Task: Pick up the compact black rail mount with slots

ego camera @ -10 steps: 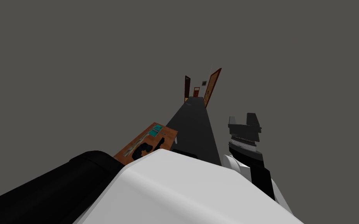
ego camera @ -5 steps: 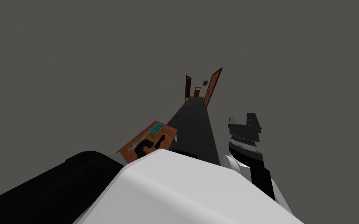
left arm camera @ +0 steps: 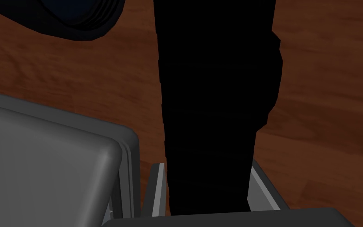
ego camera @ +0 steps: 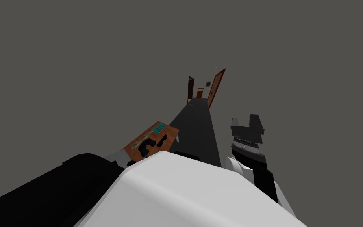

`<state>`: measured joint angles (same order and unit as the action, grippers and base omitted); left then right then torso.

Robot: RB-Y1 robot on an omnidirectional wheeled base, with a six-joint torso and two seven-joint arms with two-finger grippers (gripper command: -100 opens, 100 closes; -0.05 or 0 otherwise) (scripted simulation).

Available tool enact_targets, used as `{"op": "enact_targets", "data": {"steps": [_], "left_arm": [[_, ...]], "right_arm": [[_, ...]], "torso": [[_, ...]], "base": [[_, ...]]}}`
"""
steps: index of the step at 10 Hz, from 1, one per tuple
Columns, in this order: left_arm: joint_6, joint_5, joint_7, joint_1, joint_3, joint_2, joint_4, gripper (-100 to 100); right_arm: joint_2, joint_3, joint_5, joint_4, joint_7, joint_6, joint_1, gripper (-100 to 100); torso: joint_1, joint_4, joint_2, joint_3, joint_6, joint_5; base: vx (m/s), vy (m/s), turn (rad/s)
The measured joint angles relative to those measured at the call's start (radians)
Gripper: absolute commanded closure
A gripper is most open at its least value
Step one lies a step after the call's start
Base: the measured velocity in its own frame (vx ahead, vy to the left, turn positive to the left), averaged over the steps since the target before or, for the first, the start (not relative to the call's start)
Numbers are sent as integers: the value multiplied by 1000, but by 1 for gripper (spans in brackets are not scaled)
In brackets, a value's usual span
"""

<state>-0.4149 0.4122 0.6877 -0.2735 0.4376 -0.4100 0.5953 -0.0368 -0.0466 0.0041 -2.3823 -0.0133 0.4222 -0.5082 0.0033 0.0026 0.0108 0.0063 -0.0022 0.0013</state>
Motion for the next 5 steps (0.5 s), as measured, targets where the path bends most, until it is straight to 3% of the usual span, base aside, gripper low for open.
{"op": "enact_targets", "data": {"steps": [1,2,4,5], "left_arm": [[-24,-12,-15,14,24,0,7,100],[-69,-58,-12,26,59,10,50,100],[-84,-34,-56,65,88,-7,5,100],[-84,-33,-58,66,89,-7,4,0]], "right_arm": [[0,0,0,0,0,0,0,0],[0,0,0,0,0,0,0,0],[0,0,0,0,0,0,0,0],[0,0,0,0,0,0,0,0]], "torso": [[0,0,-1,0,0,0],[-1,0,-1,-1,1,-1],[1,-1,-3,-2,0,-1],[2,-1,-4,-2,0,-1]], "base": [[-73,-67,59],[-63,-58,10],[-22,-10,-2],[0,0,0]]}}
